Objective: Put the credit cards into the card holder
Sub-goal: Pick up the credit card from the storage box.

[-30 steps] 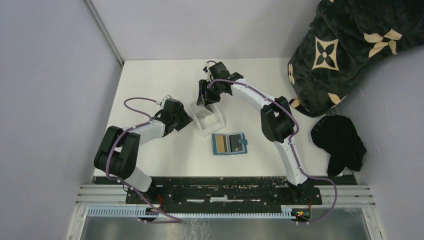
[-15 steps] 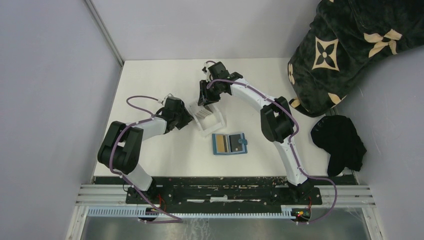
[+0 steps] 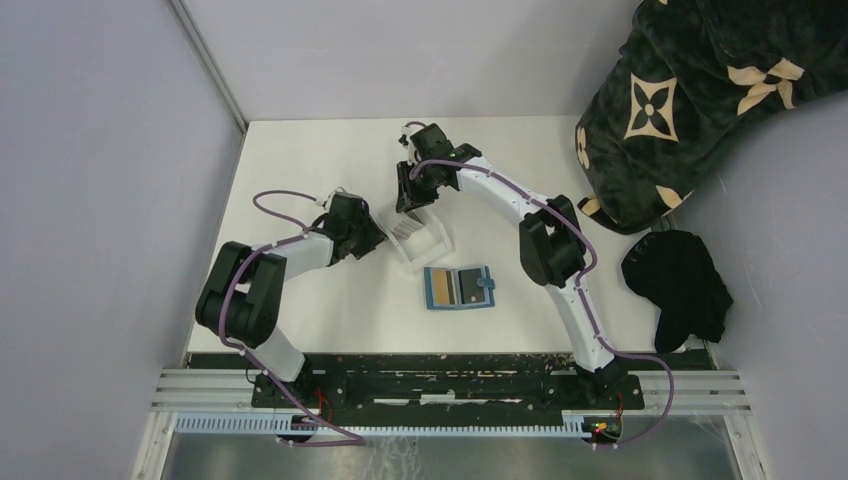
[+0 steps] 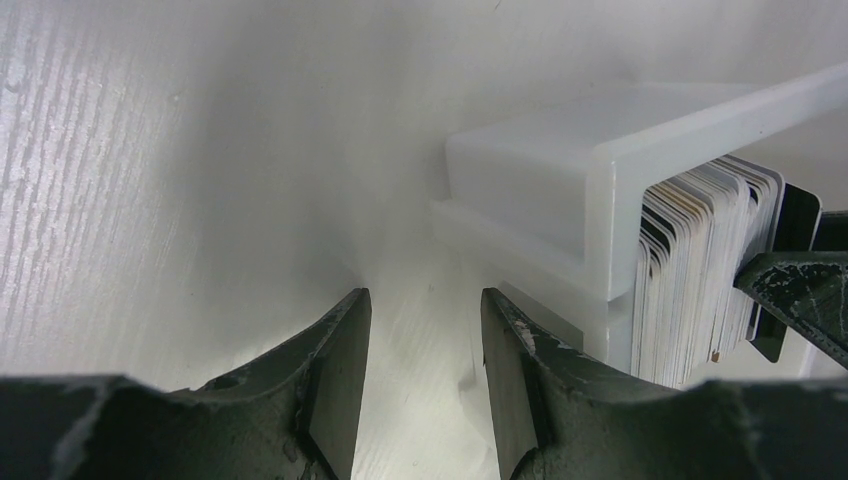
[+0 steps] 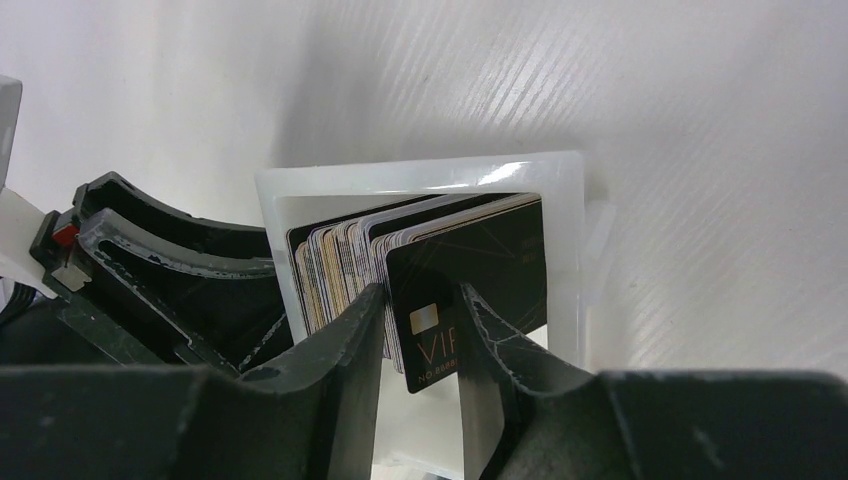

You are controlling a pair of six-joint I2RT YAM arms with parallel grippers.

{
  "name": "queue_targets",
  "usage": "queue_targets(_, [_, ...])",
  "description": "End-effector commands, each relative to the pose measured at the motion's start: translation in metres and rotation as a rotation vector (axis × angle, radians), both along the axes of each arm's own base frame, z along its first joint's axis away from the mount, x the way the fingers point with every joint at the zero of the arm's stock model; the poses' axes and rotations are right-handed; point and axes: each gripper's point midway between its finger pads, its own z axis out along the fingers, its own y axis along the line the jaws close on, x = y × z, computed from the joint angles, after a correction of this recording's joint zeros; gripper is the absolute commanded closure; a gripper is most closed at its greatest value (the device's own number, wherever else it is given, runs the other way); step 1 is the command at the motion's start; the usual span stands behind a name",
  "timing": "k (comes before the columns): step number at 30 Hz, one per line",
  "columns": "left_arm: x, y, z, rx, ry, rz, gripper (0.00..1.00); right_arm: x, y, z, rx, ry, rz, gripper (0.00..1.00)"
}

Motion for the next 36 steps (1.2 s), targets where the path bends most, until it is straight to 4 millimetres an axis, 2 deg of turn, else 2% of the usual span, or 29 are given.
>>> queue_targets(1, [0.026,-0.015,0.025,-0.054,-0.09,-0.017,0.47,-0.024,0.022,0.02,0.024,-0.001,0.072,0.65])
queue_targets(7, [0.028,-0.016,0.027,-0.053,-0.096,-0.022,0.47,-0.028,0.023,0.024,0.013,-0.008,0.077,0.7])
queue_targets(17, [0.034,-0.02,0.025,-0.06,-0.098,-0.028,0.47,-0.031,0.02,0.034,-0.017,-0.039,0.084,0.73])
queue_targets(36, [0.04,-0.02,0.025,-0.052,-0.098,-0.021,0.47,-0.026,0.007,0.06,-0.049,-0.123,0.064,0.8])
